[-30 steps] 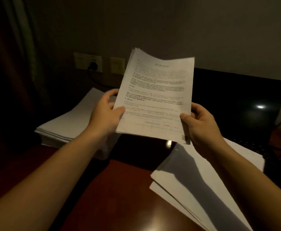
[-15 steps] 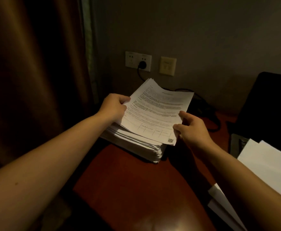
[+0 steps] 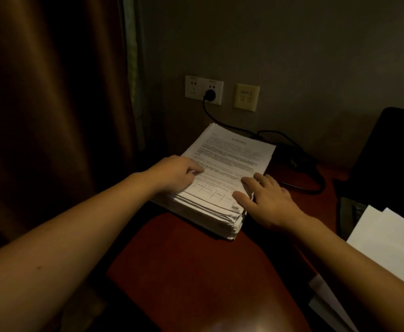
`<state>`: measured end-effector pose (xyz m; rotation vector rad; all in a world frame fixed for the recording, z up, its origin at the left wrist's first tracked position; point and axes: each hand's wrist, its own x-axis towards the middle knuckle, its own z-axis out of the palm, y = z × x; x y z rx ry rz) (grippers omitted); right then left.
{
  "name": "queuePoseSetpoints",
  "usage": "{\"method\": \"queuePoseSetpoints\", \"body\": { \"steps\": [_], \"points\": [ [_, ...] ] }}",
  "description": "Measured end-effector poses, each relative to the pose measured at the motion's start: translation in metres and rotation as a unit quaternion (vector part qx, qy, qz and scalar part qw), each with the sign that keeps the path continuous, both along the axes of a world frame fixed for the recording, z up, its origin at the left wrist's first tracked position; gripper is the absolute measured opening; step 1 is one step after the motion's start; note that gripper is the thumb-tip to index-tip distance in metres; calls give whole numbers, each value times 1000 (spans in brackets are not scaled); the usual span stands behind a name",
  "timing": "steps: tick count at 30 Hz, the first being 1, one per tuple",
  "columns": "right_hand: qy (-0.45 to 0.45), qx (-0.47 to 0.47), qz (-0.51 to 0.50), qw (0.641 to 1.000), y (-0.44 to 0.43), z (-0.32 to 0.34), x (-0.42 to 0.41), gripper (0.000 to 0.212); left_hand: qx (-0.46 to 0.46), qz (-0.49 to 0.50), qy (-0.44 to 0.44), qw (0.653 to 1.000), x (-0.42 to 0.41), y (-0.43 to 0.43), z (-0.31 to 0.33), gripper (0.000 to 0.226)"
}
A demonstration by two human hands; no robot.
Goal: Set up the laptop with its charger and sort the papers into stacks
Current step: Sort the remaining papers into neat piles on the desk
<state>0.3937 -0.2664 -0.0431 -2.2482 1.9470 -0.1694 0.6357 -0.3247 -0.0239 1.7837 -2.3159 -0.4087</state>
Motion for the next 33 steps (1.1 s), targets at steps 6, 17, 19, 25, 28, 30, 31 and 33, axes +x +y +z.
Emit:
{"method": "queuePoseSetpoints", "body": {
  "steps": [6, 17, 19, 25, 28, 30, 31, 33],
  "points": [
    [-7, 62, 20, 998, 4, 19, -14, 72, 17, 24, -146, 989, -43, 20, 19, 44],
    [27, -46, -82, 995, 106, 5, -143, 49, -125, -192, -1, 973, -208, 95, 7, 54],
    [54, -36, -138, 988, 138, 1, -177, 50, -51, -209, 34, 976, -229, 107, -1, 55],
    [68, 39, -216, 973, 210, -12, -227, 65, 75, -148, 212, 963, -261, 126, -18, 46],
    [69, 64, -241, 966, 225, -19, -238, 73, 86, -108, 214, 967, -267, 132, -22, 44],
    [66, 57, -247, 965, 231, -20, -243, 77, 103, -84, 182, 974, -267, 134, -22, 41],
    [65, 50, -245, 966, 232, -21, -244, 79, 117, -73, 168, 976, -268, 135, -22, 37],
    [68, 34, -237, 968, 233, -23, -244, 79, 148, -62, 151, 975, -268, 139, -20, 34]
  ]
}}
